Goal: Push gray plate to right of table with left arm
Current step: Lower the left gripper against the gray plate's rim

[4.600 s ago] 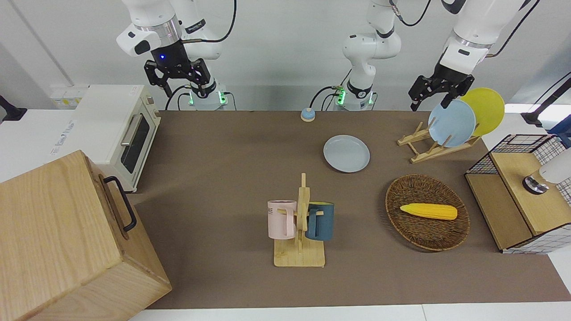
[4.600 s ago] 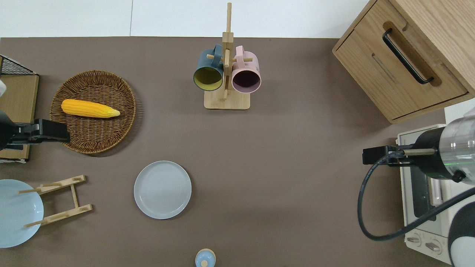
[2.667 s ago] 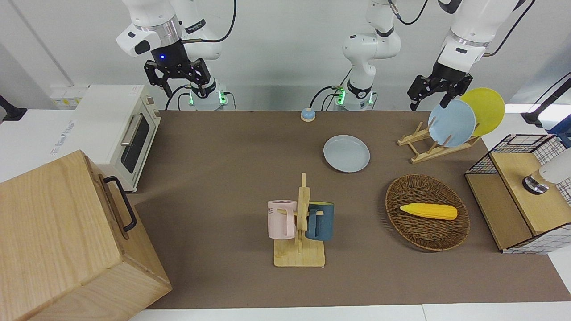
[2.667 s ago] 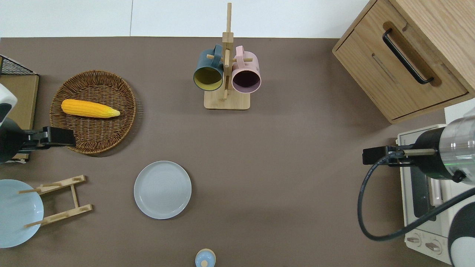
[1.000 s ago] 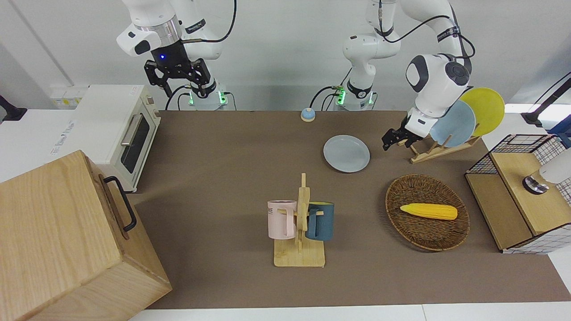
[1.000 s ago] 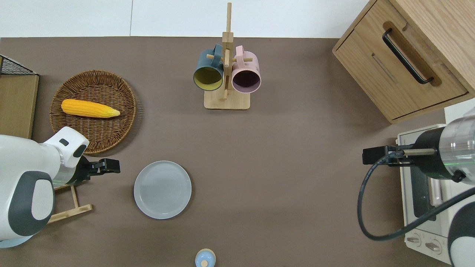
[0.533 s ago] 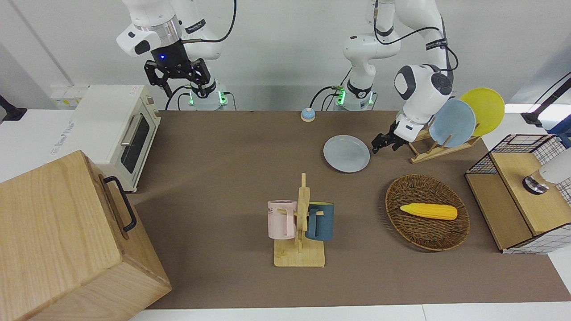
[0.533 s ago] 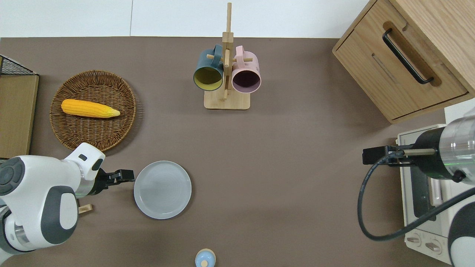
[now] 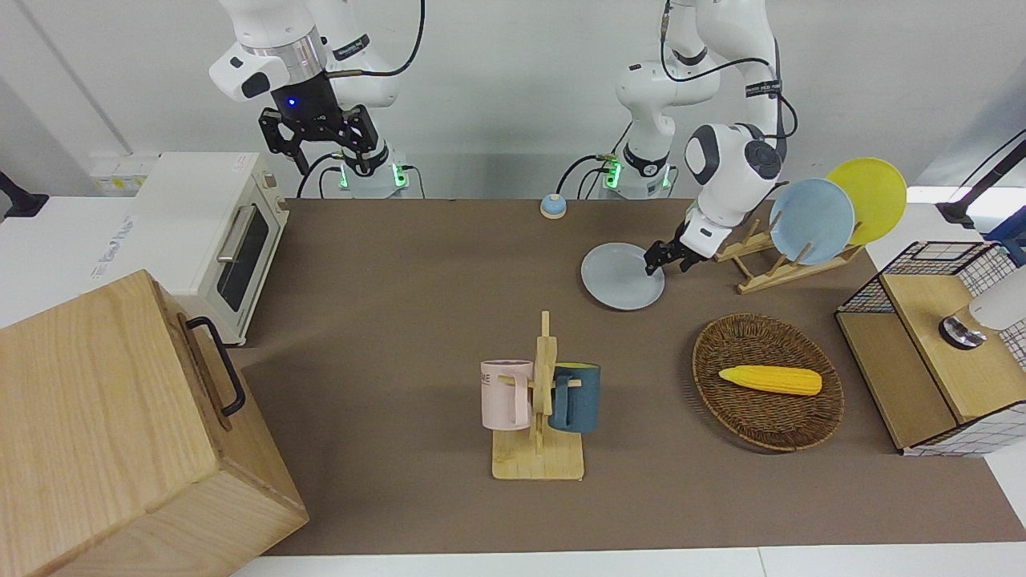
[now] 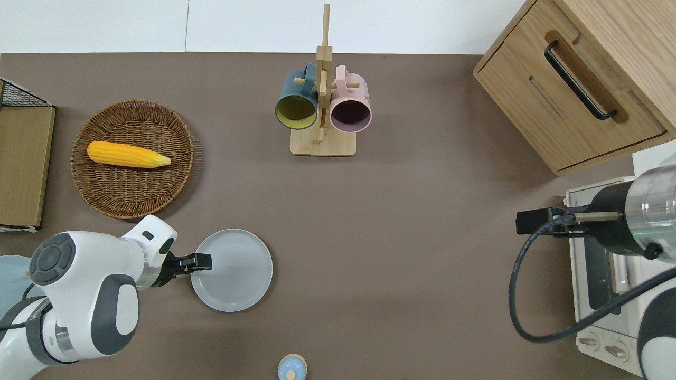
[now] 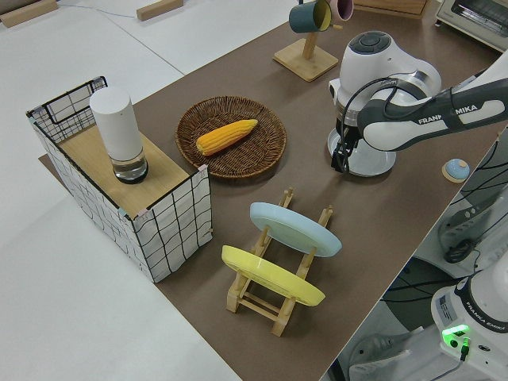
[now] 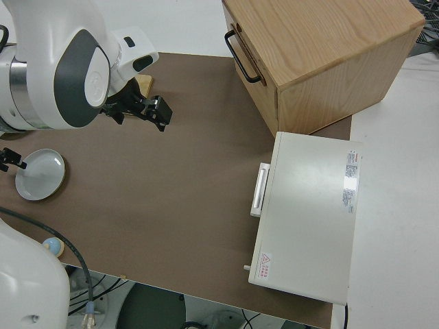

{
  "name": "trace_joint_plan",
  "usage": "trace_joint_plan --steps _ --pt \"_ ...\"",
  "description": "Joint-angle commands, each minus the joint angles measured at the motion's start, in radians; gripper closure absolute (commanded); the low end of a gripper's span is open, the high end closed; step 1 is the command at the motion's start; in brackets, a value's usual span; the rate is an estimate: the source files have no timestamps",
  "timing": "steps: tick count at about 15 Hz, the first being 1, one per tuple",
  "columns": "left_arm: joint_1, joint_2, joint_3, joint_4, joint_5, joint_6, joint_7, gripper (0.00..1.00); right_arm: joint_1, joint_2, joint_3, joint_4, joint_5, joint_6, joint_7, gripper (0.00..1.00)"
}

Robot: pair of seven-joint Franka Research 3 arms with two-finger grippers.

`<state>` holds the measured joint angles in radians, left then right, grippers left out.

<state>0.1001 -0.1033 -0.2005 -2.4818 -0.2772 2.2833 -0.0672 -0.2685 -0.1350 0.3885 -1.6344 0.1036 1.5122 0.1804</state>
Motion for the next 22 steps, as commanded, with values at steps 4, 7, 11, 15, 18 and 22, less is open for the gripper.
trace_joint_plan --steps 4,7,11,15,18,22 --pt "0.001 -0.009 -0.036 -0.062 -0.02 0.051 0.033 0.18 -0.017 -0.015 0.007 -0.018 0.018 0.002 0.002 0.005" --pt "0.001 -0.004 -0.037 -0.074 -0.02 0.064 0.041 0.4 -0.015 -0.015 0.007 -0.018 0.018 0.002 0.002 0.005" --pt "0.001 -0.004 -0.037 -0.081 -0.019 0.064 0.041 0.94 -0.015 -0.015 0.007 -0.018 0.019 0.002 0.002 0.005" --pt "0.004 -0.004 -0.037 -0.088 -0.013 0.064 0.041 1.0 -0.017 -0.015 0.007 -0.018 0.018 0.002 0.002 0.005" --pt "0.004 -0.006 -0.037 -0.088 -0.011 0.065 0.041 1.0 -0.017 -0.015 0.007 -0.018 0.018 0.002 0.002 0.005" --pt "-0.026 -0.003 -0.039 -0.091 -0.02 0.067 0.024 1.0 -0.017 -0.015 0.007 -0.018 0.018 0.002 0.002 0.005"
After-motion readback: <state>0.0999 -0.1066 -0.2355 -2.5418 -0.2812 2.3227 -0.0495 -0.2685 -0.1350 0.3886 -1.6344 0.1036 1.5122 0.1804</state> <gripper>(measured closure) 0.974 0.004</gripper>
